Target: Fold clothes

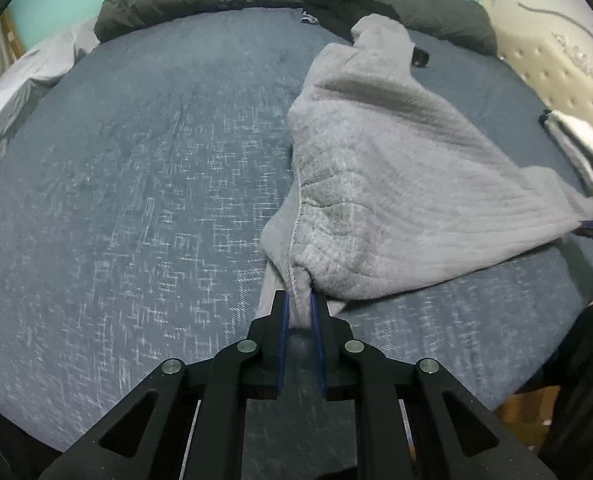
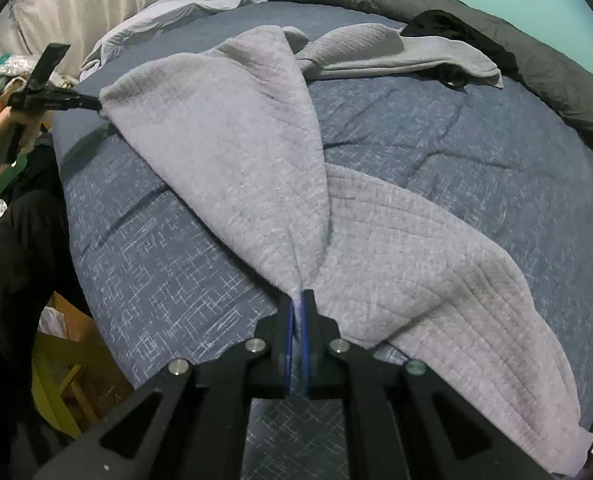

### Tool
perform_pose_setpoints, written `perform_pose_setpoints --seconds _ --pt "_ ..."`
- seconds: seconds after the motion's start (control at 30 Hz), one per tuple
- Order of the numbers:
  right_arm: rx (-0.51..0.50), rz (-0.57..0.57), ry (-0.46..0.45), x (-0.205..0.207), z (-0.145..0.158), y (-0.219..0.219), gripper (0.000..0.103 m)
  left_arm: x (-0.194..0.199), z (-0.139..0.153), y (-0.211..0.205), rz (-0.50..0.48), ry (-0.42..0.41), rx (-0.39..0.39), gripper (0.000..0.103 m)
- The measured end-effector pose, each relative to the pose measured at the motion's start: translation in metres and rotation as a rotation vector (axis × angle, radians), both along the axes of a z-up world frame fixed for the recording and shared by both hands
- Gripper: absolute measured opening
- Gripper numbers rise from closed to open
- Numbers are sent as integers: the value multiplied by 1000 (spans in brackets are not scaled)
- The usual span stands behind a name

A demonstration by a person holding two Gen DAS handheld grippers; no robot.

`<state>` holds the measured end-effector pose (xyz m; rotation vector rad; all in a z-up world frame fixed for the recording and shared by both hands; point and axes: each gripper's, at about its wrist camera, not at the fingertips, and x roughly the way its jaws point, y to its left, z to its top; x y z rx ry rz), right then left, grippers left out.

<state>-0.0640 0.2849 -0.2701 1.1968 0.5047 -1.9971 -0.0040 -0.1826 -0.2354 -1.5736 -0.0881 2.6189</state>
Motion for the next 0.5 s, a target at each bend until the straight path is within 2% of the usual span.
perform_pose_setpoints --seconds 0.1,0.2,0.33,0.5 --pt "-2 -19 -7 -4 -3 5 3 1 13 -10 16 26 12 16" --pt "-12 -39 -17 -8 -7 8 3 -11 19 -26 72 50 33 17" --pt "-12 -52 -30 -3 -11 9 3 -41 8 -39 137 50 75 17" --pt "-23 -62 -36 -1 -10 11 3 -93 -21 -32 189 11 85 17"
